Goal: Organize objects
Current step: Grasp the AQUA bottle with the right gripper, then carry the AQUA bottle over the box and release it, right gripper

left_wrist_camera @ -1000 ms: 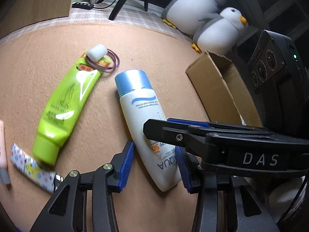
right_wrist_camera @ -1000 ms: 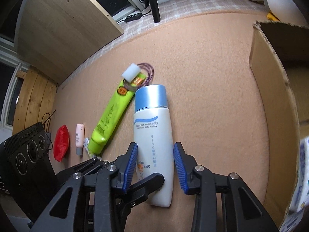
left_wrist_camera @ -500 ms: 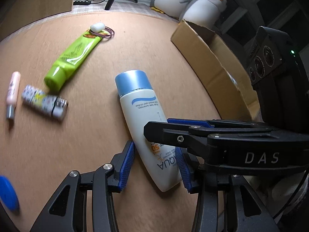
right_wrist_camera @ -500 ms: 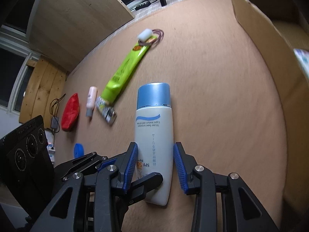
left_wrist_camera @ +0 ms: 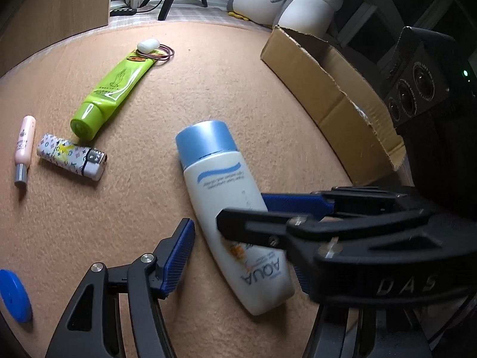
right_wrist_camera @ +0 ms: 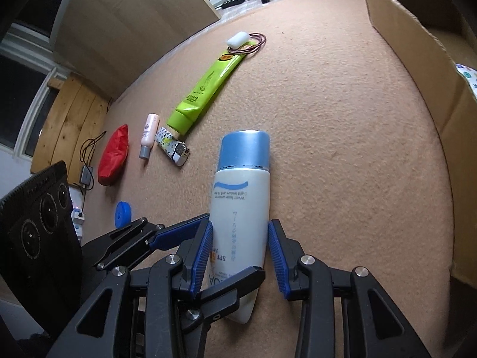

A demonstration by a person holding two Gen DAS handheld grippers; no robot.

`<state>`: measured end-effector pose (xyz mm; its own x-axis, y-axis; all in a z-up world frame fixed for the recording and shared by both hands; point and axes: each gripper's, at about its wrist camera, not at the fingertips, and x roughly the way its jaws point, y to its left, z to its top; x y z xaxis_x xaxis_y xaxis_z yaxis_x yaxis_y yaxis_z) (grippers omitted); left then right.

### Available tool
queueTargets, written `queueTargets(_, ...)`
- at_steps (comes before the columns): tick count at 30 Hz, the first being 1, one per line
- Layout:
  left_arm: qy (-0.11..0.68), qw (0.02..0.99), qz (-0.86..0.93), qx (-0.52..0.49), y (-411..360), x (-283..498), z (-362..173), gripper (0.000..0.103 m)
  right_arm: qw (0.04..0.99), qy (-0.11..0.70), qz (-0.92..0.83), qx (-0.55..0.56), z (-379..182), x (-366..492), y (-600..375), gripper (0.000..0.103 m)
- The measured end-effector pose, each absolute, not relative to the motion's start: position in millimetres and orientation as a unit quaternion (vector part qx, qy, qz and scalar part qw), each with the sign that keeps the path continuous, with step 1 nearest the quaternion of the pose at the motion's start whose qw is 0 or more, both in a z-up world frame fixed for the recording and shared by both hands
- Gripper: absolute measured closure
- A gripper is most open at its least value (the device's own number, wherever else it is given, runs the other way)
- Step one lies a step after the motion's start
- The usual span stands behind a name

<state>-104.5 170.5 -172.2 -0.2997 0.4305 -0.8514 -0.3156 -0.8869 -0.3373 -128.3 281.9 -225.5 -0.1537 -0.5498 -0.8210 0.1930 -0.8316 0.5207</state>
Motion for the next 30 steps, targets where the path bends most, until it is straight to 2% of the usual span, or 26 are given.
queueTargets(7, -0.060, 0.229, 0.806, -0.543, 173, -107, -168, 0.040, 0.248, -0.141, -0.747, 0.600, -222, -130, 280, 0.069)
queueTargets(17, -0.065, 0.246, 0.817, -0.518, 190, -112, -132, 0.041, 0.236, -0.160, -0.766, 0.576, -194, -134, 300, 0.070)
queueTargets(30, -0.042, 0.294, 0.827, -0.478, 275, -149, -83, 0.041, 0.195, -0.170, -0.810, 0.526, -139, -147, 371, 0.070)
